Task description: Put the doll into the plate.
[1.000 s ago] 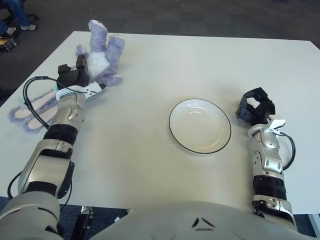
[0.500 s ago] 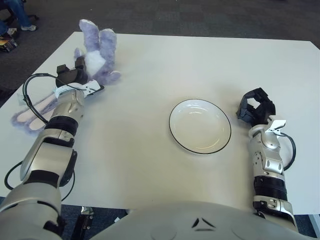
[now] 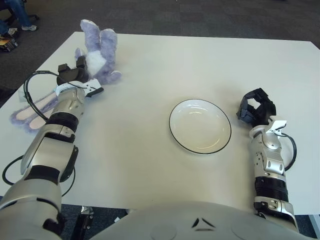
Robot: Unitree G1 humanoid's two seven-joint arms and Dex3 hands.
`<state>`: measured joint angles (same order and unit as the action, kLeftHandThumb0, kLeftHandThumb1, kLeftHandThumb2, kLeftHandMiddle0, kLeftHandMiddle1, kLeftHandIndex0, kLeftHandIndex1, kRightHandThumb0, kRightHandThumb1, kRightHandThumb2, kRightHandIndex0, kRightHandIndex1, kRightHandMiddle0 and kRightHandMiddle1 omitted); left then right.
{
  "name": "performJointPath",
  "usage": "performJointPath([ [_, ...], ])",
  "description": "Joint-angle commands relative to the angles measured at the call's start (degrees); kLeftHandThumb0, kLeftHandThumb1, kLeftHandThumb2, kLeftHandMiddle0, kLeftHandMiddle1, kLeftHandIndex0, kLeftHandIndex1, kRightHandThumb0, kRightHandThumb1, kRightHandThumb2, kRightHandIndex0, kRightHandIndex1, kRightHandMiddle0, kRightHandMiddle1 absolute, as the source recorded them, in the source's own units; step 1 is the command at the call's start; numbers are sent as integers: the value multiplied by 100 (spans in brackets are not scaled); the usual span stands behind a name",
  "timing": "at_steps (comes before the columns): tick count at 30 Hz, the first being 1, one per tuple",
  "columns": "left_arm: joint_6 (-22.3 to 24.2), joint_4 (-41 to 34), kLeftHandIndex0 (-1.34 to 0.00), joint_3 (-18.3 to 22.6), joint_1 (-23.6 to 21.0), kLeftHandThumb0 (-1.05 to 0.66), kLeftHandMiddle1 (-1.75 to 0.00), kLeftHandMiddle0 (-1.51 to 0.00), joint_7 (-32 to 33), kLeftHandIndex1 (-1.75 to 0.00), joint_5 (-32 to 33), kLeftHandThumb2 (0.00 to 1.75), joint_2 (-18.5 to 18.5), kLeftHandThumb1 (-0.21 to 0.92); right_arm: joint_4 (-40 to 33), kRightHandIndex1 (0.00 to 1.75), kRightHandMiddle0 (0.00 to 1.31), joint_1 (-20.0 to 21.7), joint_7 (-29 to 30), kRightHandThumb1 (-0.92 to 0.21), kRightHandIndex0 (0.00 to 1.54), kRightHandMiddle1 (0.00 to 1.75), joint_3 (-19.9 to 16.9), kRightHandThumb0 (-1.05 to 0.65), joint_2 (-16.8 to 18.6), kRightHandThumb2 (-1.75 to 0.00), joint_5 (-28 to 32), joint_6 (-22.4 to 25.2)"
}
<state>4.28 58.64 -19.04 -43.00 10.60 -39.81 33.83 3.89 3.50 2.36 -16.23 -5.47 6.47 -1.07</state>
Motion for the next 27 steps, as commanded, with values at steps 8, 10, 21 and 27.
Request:
performJointPath([
  [8,300,-62,0,-498,8,-60,-174,-5,-641,0,-241,89,-19,23,140,175,57,-229,14,-38,120,175,-8,-46,25,-124,69,359],
  [10,362,-43,0,-563,-21,-55,-173,-8,-599,0,-280,90,-39,22,143,175,57,-231,-1,-38,120,175,-15,-46,23,-124,85,360],
  [21,631,75,-1,-540,-117,-16,-173,-33,-231,-1,-203,107,-243,23,78,175,57,-232,11,-38,120,175,-19,-47,29,-124,131,469],
  [27,662,181,0,-438,-150,38,-166,-57,-66,-37,-73,114,-357,37,66,175,57,-238,0,-38,120,175,-12,-47,19,-124,153,478],
])
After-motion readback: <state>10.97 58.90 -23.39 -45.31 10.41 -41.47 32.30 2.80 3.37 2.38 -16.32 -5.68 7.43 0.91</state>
